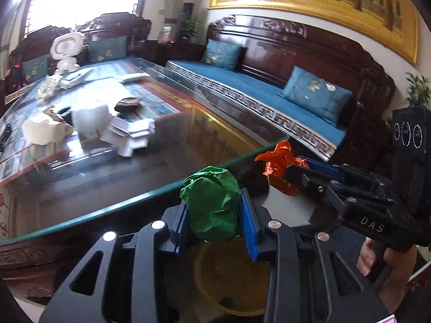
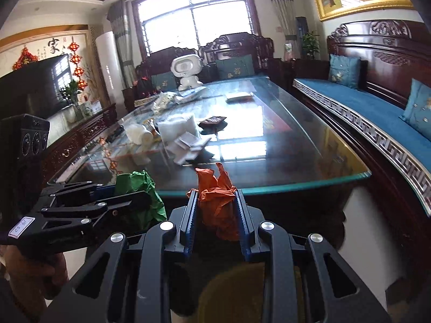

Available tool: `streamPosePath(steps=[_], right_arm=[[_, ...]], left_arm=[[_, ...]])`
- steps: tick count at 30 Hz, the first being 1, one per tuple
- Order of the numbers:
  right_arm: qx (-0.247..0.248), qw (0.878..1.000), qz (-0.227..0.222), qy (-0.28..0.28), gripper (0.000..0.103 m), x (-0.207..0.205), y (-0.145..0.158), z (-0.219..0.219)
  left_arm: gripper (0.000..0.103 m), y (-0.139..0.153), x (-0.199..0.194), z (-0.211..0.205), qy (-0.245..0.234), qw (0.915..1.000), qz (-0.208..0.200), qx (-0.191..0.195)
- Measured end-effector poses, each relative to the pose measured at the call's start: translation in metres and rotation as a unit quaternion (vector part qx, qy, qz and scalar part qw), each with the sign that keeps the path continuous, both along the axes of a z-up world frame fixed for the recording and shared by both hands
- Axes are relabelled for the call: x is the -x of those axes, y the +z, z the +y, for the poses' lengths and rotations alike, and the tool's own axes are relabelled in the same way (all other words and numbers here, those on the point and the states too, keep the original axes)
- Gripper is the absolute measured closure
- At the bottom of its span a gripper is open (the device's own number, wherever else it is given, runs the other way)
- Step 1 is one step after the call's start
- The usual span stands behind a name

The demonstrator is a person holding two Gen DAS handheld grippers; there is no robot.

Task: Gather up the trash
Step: 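Carry both papers over the yellow bin and open both tools to drop them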

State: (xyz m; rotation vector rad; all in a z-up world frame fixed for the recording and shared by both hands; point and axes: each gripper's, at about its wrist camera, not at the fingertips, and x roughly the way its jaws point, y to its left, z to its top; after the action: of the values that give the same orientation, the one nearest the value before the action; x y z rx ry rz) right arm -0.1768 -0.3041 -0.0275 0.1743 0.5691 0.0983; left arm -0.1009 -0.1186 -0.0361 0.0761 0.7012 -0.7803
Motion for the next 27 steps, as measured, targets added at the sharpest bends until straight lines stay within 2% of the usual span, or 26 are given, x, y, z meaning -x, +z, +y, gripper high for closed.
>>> streamPosePath(steps=[8,15,17,18,19,27], right_arm=[[0.002,0.998,0.040,-0.053,0.076,0.056,-0.031,-0.026],[-0.010,0.994,0.079,-0.069,0.076,0.069,-0.062,-0.038],[-0.007,0.993,0.091,-0.079,0.067,0.068,-0.068,-0.039],[-0.004,0.992,0.094,-0.082,0.050,0.068,-0.069,-0.039],[0.000,0.992,0.093,-0.083,0.043,0.068,-0.070,-0.038],[-0.002,0.992,0.081,-0.094,0.043,0.070,-0.069,-0.048]], left_arm=[[0.067,-0.030,0.040,-0.038,-0.068,0.9970,0.030,-0.022],[0.067,-0.050,0.062,-0.059,-0.097,0.9932,0.046,-0.044],[0.067,-0.054,0.065,-0.062,-0.102,0.9924,0.050,-0.047],[0.067,-0.056,0.066,-0.063,-0.103,0.9921,0.052,-0.048],[0.067,-0.057,0.067,-0.063,-0.105,0.9918,0.054,-0.049],[0.067,-0.067,0.065,-0.075,-0.121,0.9883,0.067,-0.064]])
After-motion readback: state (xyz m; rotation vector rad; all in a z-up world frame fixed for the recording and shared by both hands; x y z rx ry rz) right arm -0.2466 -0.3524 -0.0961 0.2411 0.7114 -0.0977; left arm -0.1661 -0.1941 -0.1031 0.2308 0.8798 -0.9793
